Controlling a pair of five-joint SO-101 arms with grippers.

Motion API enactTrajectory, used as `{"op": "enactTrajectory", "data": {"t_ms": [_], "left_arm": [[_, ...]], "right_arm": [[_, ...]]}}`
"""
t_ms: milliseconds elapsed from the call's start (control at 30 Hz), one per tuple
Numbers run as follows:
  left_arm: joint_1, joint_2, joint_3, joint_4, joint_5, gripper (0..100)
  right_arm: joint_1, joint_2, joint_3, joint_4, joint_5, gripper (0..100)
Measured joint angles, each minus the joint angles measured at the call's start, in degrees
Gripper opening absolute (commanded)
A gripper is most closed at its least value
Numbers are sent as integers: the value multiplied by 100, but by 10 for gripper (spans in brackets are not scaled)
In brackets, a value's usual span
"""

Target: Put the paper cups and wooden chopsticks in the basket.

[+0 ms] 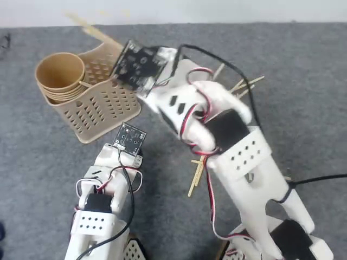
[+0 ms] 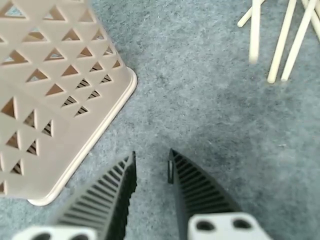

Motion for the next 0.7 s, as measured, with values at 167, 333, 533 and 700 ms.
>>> {"op": "enactTrajectory", "data": {"t_ms": [167, 333, 533, 700], "left_arm": [[9, 0, 62, 0, 0, 94], [0, 0, 62, 0, 0, 94], [9, 0, 62, 0, 0, 94], [0, 0, 62, 0, 0, 94]], "right_arm": [[-141, 730, -9, -1415, 0, 7], [-264, 1662, -255, -2585, -149, 7], [-308, 3226, -1802, -2857, -1046, 7], [-334, 4598, -3525, -2347, -1169, 7]]}}
